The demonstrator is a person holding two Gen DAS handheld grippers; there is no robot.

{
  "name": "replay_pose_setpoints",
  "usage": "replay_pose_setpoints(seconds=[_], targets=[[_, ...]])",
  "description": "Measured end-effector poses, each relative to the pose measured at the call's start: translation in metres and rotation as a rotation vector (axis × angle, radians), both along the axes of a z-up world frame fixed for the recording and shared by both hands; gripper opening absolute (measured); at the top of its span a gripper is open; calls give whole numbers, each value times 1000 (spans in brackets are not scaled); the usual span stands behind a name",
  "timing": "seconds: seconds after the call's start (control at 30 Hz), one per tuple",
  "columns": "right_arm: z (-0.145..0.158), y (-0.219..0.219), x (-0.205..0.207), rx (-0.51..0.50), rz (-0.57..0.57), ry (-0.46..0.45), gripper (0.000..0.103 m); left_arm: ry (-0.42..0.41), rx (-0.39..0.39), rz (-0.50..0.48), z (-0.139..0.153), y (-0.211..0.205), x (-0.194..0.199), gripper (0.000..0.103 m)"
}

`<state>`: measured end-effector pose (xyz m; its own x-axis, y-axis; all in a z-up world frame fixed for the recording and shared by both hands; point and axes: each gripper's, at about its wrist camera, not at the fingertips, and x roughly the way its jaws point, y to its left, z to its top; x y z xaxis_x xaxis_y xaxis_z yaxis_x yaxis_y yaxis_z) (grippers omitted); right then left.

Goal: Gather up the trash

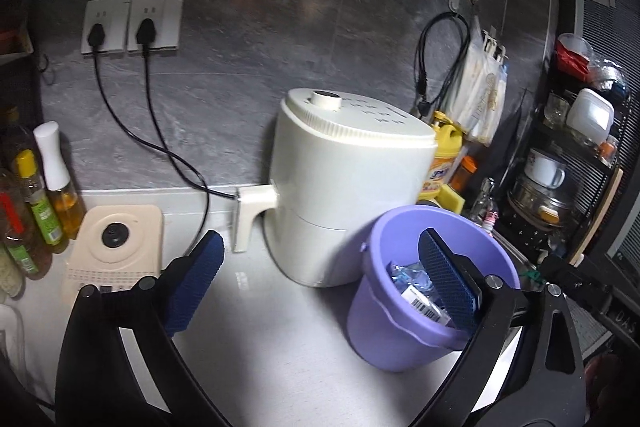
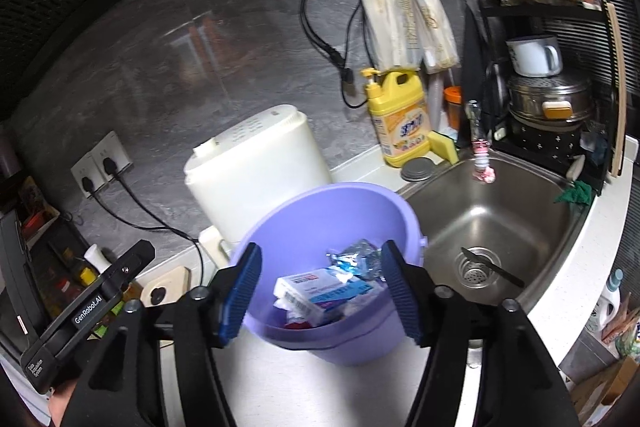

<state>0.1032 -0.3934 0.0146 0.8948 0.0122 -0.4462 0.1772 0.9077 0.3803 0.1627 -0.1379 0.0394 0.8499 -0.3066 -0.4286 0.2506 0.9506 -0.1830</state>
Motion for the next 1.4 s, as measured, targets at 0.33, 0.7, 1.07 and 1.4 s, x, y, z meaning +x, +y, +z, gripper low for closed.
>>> replay_pose_setpoints(seconds=[0.33,0.7,1.07,1.4], targets=[[27,32,-12,-34,57,-40,94,-27,41,85,18,39,-22,97],[39,51,-25,-47,132,-53,95,-46,61,156,34,70,-51,97],[43,71,-37,-46,206,-44,95,-41,72,221,42,89,-81,97],[40,97,-40,-62,270,-49,95,-52,99,260,44,108,-103,97]])
